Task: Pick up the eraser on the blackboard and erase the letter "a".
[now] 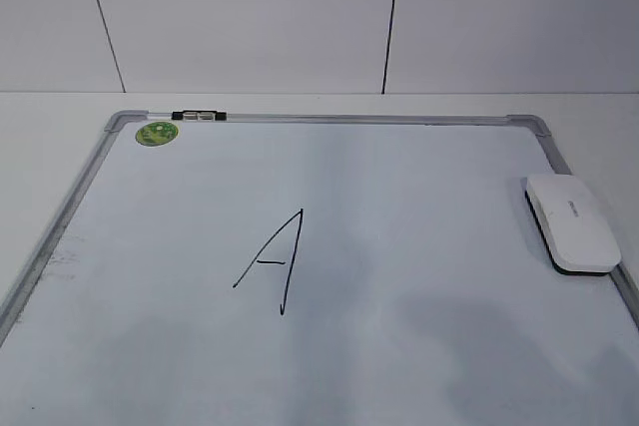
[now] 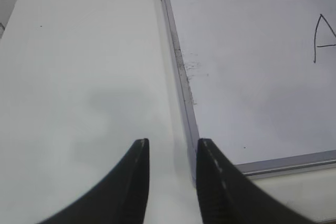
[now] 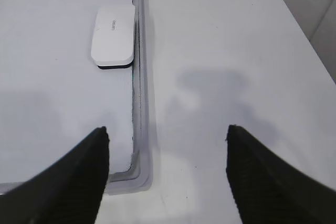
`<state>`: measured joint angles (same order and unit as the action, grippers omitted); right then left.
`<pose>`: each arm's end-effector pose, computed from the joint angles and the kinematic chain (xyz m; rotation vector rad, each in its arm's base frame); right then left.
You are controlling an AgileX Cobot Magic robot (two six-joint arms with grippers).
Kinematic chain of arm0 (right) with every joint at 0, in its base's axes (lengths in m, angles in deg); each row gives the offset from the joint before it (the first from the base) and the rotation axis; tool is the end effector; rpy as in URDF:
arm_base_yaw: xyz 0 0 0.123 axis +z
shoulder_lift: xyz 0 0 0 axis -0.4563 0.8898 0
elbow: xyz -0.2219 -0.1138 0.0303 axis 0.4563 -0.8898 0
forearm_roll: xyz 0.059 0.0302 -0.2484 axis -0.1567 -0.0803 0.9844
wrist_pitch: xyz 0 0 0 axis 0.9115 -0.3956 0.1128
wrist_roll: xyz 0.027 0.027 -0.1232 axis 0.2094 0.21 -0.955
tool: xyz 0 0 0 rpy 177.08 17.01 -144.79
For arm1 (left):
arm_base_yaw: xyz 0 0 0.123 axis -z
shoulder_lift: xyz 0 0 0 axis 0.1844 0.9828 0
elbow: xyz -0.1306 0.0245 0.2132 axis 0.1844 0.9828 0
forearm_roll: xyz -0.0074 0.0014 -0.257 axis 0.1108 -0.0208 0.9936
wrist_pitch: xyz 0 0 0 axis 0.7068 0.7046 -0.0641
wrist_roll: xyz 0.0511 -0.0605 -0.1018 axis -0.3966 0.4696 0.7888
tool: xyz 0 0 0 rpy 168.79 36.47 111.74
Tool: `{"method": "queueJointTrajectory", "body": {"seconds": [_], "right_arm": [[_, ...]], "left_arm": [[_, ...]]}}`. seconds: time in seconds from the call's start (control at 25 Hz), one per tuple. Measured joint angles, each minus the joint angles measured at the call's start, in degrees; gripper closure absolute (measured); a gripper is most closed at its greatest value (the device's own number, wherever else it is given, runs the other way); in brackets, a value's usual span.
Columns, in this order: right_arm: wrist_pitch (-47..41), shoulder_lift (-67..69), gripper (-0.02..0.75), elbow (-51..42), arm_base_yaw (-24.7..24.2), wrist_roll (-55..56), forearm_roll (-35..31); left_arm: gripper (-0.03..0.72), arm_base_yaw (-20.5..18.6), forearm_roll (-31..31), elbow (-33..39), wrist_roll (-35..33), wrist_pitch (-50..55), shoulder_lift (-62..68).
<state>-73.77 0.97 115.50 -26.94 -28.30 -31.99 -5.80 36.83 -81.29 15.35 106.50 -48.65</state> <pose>0.0597 -0.0159 0.2555 0.0753 2.1031 -0.1264 0.0651 -0.0099 0.2590 0.1889 2.0842 -0.0405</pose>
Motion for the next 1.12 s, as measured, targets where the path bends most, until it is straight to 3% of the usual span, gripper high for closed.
{"method": "queueJointTrajectory", "body": {"seconds": [1.12], "right_arm": [[0.0, 0.0, 0.181, 0.0, 0.0, 0.0, 0.0]], "left_arm": [[0.454, -0.1, 0.0, 0.0, 0.0, 0.0, 0.0]]}}
